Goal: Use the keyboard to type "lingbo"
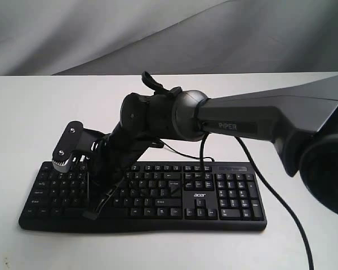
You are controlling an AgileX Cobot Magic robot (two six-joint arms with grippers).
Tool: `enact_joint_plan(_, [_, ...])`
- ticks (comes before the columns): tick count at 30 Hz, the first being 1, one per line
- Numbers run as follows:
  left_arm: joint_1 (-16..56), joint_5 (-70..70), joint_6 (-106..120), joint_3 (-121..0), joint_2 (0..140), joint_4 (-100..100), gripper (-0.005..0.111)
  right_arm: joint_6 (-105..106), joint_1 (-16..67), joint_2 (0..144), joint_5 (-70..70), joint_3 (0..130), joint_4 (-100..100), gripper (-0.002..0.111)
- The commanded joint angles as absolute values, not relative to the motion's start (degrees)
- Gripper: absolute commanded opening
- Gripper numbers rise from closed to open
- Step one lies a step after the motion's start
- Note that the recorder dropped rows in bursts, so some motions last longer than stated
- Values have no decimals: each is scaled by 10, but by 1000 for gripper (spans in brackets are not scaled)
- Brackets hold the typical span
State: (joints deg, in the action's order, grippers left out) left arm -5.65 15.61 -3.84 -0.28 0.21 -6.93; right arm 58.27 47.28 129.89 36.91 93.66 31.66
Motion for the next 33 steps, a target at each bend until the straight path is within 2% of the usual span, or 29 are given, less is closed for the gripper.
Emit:
enact_joint_plan(1, [-57, 152, -40, 0, 0, -67, 1, 580, 473, 1294, 361, 940, 315, 0])
enact_joint_plan(11, [-57, 152, -40, 0, 0, -67, 1, 580, 473, 1309, 355, 940, 315, 0])
enact_joint_plan(19, [-57, 152, -40, 0, 0, -67, 1, 566, 474, 1274, 404, 939, 311, 0])
enact_joint_plan(33, [-57, 152, -40, 0, 0, -67, 1, 577, 476, 1275, 377, 908, 326, 0])
